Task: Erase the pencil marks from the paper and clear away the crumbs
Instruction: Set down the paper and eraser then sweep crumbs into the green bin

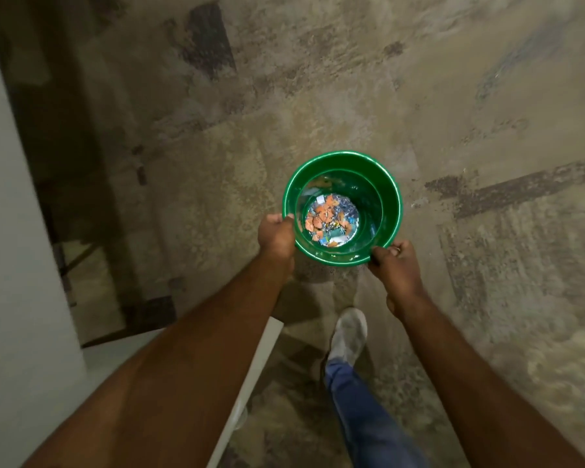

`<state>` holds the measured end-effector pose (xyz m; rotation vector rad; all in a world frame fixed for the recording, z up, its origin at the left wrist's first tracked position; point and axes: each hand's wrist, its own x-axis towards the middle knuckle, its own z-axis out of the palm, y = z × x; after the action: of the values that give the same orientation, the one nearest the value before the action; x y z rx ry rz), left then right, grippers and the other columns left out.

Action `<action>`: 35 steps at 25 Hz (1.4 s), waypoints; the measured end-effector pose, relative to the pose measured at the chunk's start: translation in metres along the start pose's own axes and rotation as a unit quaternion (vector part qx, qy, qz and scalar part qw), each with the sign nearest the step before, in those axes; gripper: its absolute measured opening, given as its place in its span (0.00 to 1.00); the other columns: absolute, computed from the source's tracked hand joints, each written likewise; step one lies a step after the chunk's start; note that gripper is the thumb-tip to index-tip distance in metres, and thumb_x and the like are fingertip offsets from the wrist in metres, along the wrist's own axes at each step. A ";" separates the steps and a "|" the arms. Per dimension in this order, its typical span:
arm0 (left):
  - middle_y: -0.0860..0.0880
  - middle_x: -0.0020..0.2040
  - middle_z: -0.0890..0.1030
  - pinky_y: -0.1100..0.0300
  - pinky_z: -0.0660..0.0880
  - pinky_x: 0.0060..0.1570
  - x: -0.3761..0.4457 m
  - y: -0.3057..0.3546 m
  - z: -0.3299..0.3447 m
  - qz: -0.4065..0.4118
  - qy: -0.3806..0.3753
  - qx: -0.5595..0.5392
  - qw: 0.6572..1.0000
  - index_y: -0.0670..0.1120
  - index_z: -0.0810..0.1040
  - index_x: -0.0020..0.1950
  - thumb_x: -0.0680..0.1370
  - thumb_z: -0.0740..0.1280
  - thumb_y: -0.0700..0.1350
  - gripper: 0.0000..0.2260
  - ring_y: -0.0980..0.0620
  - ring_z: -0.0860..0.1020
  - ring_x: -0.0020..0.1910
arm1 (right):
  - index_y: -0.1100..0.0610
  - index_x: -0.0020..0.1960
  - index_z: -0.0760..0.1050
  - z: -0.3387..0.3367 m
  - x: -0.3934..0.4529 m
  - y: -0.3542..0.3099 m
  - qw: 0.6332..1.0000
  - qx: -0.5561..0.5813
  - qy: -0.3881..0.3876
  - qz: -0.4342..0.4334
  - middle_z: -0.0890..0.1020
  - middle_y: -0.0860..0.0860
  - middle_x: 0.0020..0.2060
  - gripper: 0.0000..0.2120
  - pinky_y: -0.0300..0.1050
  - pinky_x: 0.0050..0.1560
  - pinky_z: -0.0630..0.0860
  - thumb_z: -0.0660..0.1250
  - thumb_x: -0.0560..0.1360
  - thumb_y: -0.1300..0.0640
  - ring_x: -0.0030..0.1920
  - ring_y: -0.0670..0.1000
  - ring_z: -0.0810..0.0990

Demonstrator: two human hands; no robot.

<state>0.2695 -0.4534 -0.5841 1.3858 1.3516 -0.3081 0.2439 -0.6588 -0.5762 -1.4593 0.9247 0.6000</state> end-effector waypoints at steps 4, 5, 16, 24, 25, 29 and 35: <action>0.44 0.44 0.82 0.56 0.76 0.37 -0.118 0.056 -0.035 -0.016 0.021 -0.045 0.999 0.45 0.77 0.48 0.82 0.65 0.40 0.04 0.47 0.80 0.40 | 0.60 0.66 0.69 -0.025 -0.109 -0.066 0.999 0.047 -0.007 -0.006 0.79 0.53 0.49 0.14 0.47 0.52 0.82 0.66 0.81 0.65 0.51 0.53 0.82; 0.45 0.43 0.81 0.58 0.75 0.35 -0.150 0.072 -0.046 -0.015 0.028 -0.052 0.998 0.45 0.77 0.48 0.82 0.64 0.40 0.05 0.49 0.79 0.38 | 0.59 0.66 0.69 -0.031 -0.137 -0.085 0.998 0.058 -0.010 -0.009 0.80 0.53 0.50 0.14 0.47 0.52 0.82 0.66 0.82 0.64 0.52 0.53 0.82; 0.46 0.44 0.79 0.62 0.74 0.32 -0.414 0.193 -0.183 0.102 0.055 -0.219 0.969 0.45 0.76 0.49 0.83 0.63 0.39 0.04 0.53 0.75 0.37 | 0.56 0.58 0.69 -0.056 -0.394 -0.238 0.977 0.095 -0.107 -0.155 0.82 0.55 0.57 0.09 0.43 0.40 0.85 0.68 0.82 0.63 0.54 0.54 0.84; 0.47 0.59 0.80 0.61 0.76 0.50 -0.478 0.198 -0.269 0.235 0.077 -0.258 0.934 0.50 0.75 0.62 0.80 0.63 0.34 0.15 0.49 0.79 0.56 | 0.60 0.58 0.72 -0.035 -0.482 -0.239 0.964 0.086 -0.146 -0.203 0.80 0.56 0.53 0.07 0.39 0.35 0.82 0.67 0.82 0.66 0.47 0.49 0.84; 0.49 0.63 0.78 0.63 0.74 0.52 -0.488 0.198 -0.279 0.258 0.084 -0.231 0.934 0.49 0.72 0.68 0.81 0.62 0.34 0.18 0.51 0.78 0.58 | 0.60 0.59 0.73 -0.032 -0.487 -0.238 0.964 0.087 -0.151 -0.201 0.81 0.56 0.53 0.07 0.40 0.35 0.82 0.66 0.82 0.66 0.47 0.49 0.84; 0.60 0.71 0.69 0.60 0.66 0.68 -0.521 0.196 -0.324 0.392 0.109 -0.076 0.910 0.55 0.66 0.77 0.83 0.63 0.43 0.22 0.61 0.67 0.69 | 0.57 0.55 0.74 -0.018 -0.499 -0.225 0.965 0.075 -0.156 -0.198 0.81 0.57 0.53 0.05 0.44 0.37 0.82 0.66 0.82 0.66 0.46 0.50 0.83; 0.49 0.79 0.65 0.47 0.64 0.75 -0.472 0.187 -0.438 0.486 0.240 0.053 0.839 0.49 0.69 0.74 0.82 0.65 0.43 0.20 0.49 0.63 0.77 | 0.60 0.56 0.73 0.005 -0.512 -0.202 0.975 0.077 -0.120 -0.168 0.81 0.60 0.55 0.06 0.47 0.38 0.82 0.67 0.82 0.67 0.46 0.53 0.83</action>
<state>0.0640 -0.2986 0.0347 2.1422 0.8292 0.6993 0.1328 -0.5699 -0.0445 -1.3310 0.5078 0.4302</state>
